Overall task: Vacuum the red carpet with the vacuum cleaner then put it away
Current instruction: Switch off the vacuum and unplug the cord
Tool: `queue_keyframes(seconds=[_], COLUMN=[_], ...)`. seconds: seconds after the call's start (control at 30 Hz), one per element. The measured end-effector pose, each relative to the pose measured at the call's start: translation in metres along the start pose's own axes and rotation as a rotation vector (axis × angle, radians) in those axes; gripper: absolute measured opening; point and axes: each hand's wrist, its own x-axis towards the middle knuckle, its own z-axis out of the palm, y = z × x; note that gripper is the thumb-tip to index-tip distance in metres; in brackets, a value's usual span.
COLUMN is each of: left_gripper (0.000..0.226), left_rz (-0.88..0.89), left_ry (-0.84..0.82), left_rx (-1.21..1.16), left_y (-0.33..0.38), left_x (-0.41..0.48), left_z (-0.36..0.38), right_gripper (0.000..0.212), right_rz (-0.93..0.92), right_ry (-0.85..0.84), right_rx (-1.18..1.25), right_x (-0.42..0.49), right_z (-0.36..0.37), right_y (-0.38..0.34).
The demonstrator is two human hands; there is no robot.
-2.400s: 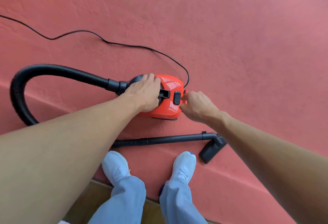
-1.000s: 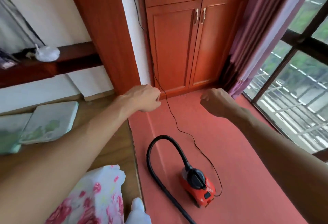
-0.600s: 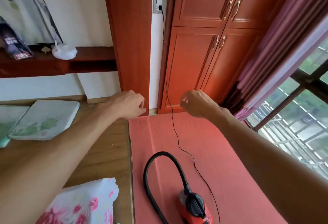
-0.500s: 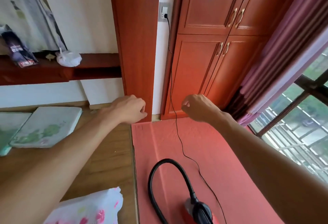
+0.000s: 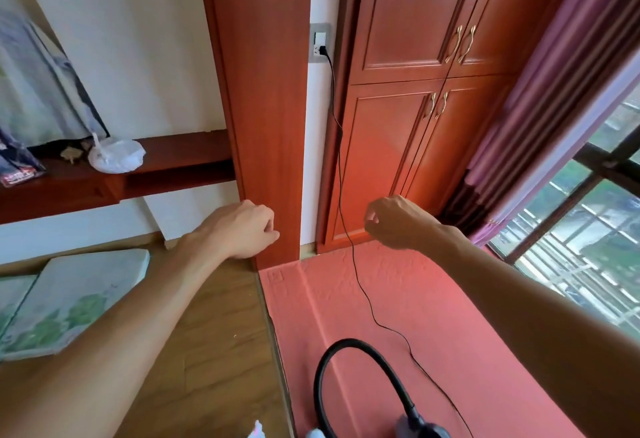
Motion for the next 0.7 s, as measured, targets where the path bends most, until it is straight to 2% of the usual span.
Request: queue_keyframes(seconds=[0.33,0.7], left_gripper=[0.023,0.025], left_rz=[-0.072,0.009], left_ry=[-0.036,-0.049], left_rx=[-0.006,-0.030], left_y=[-0.036,-0.063], left_x=[0.088,0.227], left_z=[-0.013,-0.036], right_gripper=[0.024,0.024], right_rz=[-0.050,-0.014], right_ry=[0.001,-0.054], right_rx=[0.072,0.044], right_x=[0.122,0.254], right_z=[-0.004,-0.013], right_y=[0.026,0.052])
